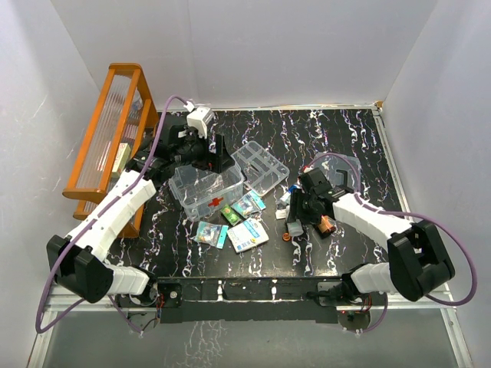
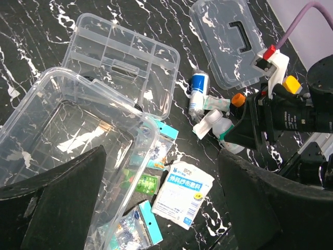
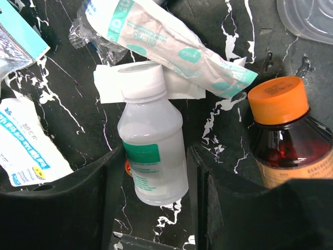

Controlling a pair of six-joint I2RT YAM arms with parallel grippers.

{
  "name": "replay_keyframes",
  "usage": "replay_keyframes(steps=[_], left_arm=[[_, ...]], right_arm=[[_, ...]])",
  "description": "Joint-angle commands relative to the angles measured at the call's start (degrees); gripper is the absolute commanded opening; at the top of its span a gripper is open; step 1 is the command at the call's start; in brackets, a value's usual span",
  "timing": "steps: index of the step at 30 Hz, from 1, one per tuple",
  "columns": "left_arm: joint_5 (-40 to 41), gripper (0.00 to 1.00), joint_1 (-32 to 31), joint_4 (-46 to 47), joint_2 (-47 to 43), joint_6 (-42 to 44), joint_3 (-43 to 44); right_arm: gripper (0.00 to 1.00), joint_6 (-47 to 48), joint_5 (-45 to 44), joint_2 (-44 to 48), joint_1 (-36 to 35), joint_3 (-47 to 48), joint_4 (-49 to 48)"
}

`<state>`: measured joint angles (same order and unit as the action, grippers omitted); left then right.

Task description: Organize the medicine kit

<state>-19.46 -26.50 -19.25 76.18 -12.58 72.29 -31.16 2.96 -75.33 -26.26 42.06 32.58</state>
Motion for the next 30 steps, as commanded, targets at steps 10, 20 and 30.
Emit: replay_keyframes(steps=[10, 20, 30], left_arm=[[4.86, 0.89, -0.31, 1.79, -4.32, -2.17, -0.31], [18.56, 0.89, -0.3, 6.84, -13.66, -5.38, -5.92], [37.23, 0.89, -0.26, 7.72, -26.42, -10.26, -15.36]], right_arm=[[0.34, 2.01, 1.44, -0.56, -0.23, 0.43, -4.71], [0.32, -1.79, 0.43, 10.9, -0.36, 2.77, -7.46], [0.31, -8.21, 3.85, 2.28, -7.76, 19.16, -23.24]])
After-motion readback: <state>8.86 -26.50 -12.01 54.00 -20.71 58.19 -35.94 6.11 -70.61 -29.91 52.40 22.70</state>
